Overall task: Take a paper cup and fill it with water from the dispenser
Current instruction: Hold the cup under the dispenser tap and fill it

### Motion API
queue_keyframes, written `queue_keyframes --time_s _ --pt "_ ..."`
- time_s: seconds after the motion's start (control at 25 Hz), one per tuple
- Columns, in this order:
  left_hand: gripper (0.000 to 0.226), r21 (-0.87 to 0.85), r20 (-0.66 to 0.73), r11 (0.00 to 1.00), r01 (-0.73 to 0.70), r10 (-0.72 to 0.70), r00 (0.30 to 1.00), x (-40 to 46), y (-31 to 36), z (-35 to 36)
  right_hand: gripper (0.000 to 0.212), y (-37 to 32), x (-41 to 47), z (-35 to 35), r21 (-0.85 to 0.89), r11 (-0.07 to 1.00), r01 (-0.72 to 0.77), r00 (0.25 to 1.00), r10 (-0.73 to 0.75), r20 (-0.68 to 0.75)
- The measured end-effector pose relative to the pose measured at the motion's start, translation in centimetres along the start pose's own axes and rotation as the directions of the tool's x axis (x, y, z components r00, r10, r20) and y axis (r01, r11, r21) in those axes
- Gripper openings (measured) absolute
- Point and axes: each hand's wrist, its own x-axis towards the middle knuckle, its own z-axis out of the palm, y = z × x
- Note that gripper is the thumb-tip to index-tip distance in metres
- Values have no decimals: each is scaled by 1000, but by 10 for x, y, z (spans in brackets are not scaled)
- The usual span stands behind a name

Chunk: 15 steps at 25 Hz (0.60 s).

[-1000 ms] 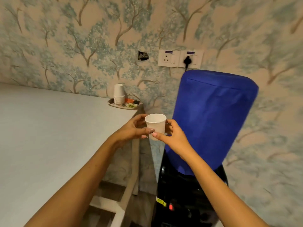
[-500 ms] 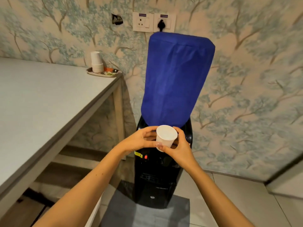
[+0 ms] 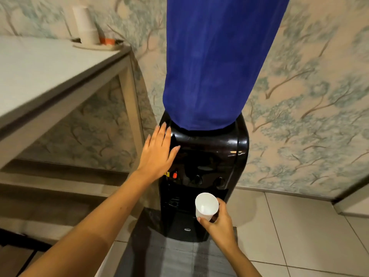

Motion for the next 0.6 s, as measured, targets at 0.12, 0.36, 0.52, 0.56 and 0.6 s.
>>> queue_keyframes --time_s 0.12,0.36,0.52,0.56,0.6 --pt "66 43 -59 999 -28 30 998 11 -8 39 72 48 35 35 -45 999 -13 1000 13 8" --pt "67 3 -210 999 -53 53 976 13 -14 78 63 103 96 81 -80 997 -13 998 8 -58" --pt "66 -35 -276 997 -73 60 959 15 -15 89 61 124 117 97 -104 994 -29 996 20 -86" --pt "66 -41 -286 997 -72 58 956 15 -16 91 61 128 118 100 -112 993 -32 995 22 -94" --pt "66 -44 -294 996 -72 56 954 15 -17 92 61 131 120 102 -121 992 -42 995 30 -99"
